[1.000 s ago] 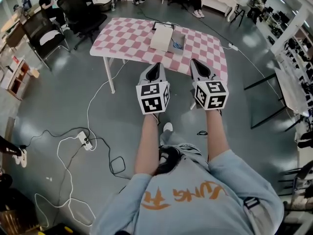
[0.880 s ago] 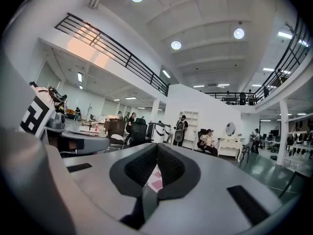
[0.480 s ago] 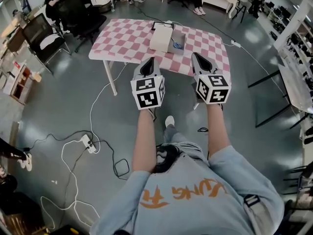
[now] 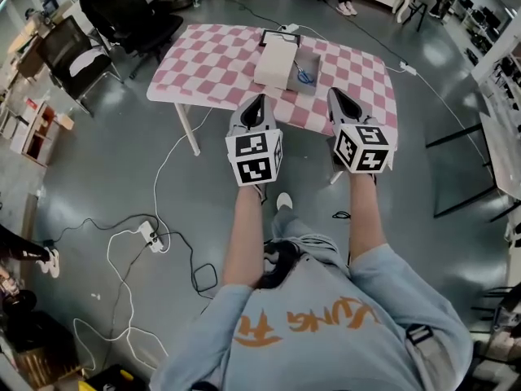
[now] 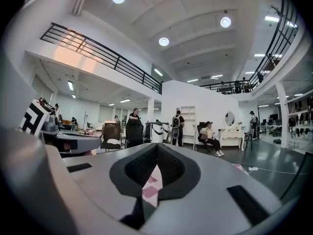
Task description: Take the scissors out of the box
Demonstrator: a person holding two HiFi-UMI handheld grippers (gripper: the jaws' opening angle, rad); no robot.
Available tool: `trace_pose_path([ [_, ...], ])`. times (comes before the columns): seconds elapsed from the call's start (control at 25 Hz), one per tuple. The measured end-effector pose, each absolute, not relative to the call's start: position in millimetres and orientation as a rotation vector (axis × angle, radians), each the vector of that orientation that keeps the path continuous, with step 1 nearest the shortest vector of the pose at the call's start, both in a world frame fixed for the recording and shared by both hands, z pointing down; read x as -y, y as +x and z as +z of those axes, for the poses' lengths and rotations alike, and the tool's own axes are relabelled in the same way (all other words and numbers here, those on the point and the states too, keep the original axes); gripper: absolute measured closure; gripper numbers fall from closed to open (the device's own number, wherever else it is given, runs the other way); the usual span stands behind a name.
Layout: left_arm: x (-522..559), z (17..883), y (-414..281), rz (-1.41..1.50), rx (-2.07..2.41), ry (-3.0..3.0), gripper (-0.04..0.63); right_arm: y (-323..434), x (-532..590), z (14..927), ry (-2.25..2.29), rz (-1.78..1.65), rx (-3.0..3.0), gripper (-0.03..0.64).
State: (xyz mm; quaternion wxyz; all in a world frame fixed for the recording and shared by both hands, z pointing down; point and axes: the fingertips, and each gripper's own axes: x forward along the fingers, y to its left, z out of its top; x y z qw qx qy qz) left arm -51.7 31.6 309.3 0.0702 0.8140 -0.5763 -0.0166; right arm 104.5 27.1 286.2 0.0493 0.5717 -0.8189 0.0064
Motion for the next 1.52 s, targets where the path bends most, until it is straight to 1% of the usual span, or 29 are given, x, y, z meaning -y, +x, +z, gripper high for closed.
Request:
trace_pose_path([
  [0.32,41.3,334.7,-34.6,-0.003,1.739,2.353,0.575,133.8,55.6,282.0,1.762,0.08,2.503,0.62],
  [0.6,110.9,369.0,-6.5,0.106,1.691,2.318,0.575,166.6,135.3,317.0,1.767,0.2,2.46,0.62],
  [0.76,152.1,378.6,16.9,0.095,1.595,2.351,0.575,187.9,184.8,337.2,1.778,0.275,2.453,0.62],
  [1.0,211.7,385.9,35.5,0.13,1.603,2.344,0.575,217.1,249.1,363.8,1.783,0.371,2.433,0.62],
  [1.2,236.6,394.1,46.3,0.167,1.6,2.341,0.575,220.3,284.4,377.7,1.758,0.414,2.421,0.62],
  [1.52,255.9,408.8,36.7,0.172,1.621,2.285,0.575,209.4,309.4,403.3,1.687,0.442,2.375,0.618],
])
